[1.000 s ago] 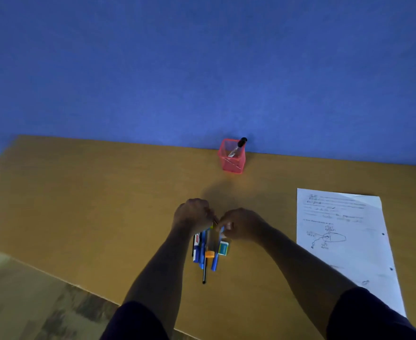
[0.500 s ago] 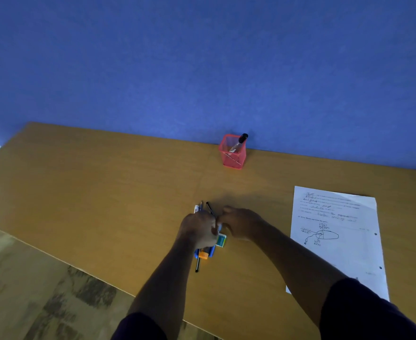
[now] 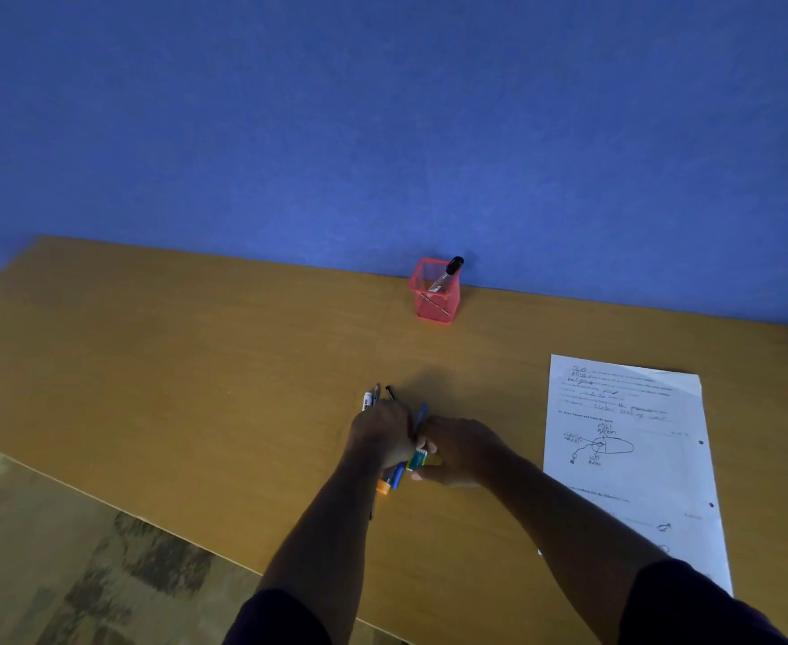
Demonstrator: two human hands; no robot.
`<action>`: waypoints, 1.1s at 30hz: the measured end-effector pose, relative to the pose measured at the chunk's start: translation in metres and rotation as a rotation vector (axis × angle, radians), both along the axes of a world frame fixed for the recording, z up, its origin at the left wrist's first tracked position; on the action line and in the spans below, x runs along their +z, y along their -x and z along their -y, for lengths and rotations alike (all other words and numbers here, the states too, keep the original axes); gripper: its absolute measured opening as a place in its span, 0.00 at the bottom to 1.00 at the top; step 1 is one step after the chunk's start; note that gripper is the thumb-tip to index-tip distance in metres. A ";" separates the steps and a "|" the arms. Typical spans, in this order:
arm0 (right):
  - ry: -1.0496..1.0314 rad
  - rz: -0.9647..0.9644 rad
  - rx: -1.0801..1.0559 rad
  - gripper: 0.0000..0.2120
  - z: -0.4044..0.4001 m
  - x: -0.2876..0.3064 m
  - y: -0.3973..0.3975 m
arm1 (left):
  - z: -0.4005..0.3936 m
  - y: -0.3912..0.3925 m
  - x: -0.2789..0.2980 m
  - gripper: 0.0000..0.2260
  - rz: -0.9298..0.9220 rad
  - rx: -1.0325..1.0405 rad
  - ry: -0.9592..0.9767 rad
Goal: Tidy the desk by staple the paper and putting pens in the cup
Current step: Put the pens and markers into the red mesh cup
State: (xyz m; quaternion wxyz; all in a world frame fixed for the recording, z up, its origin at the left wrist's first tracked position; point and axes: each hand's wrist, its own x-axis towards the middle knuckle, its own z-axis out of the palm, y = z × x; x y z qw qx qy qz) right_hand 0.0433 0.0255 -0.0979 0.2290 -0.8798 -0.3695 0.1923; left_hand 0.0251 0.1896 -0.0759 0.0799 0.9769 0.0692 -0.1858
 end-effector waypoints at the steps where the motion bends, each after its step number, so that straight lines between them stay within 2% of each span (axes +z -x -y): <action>1: 0.002 0.002 -0.006 0.22 0.001 0.000 0.000 | 0.000 0.000 -0.001 0.13 0.006 0.007 0.001; 5: 0.004 -0.007 -0.032 0.21 0.004 0.002 -0.001 | -0.001 -0.001 0.002 0.20 0.029 0.080 0.081; 10: 0.084 -0.025 -0.078 0.25 -0.004 0.006 -0.004 | -0.014 -0.004 0.015 0.09 0.227 0.359 0.432; 14: 0.075 0.018 -0.114 0.25 -0.021 0.006 0.000 | -0.036 -0.001 0.021 0.08 0.343 0.471 0.492; 16: 0.066 0.021 -0.105 0.24 -0.031 0.006 0.003 | -0.049 0.004 0.021 0.08 0.303 0.519 0.476; 19: 0.051 0.074 -0.013 0.23 -0.044 0.008 0.006 | -0.063 0.015 0.017 0.07 0.124 0.525 0.391; 22: 0.144 0.101 0.061 0.19 -0.059 0.014 0.004 | -0.068 0.030 0.012 0.07 0.014 0.530 0.360; 24: 0.229 0.102 0.065 0.14 -0.066 0.018 0.001 | -0.068 0.036 0.008 0.10 0.011 0.488 0.342; 27: 0.299 0.078 0.056 0.13 -0.070 0.021 -0.002 | -0.063 0.041 0.002 0.13 0.052 0.399 0.244; 30: 0.277 0.060 -0.011 0.12 -0.069 0.019 -0.002 | -0.055 0.038 -0.001 0.18 0.063 0.353 0.132; 33: 0.230 0.072 -0.059 0.13 -0.067 0.016 -0.003 | -0.048 0.033 -0.002 0.19 0.053 0.317 0.060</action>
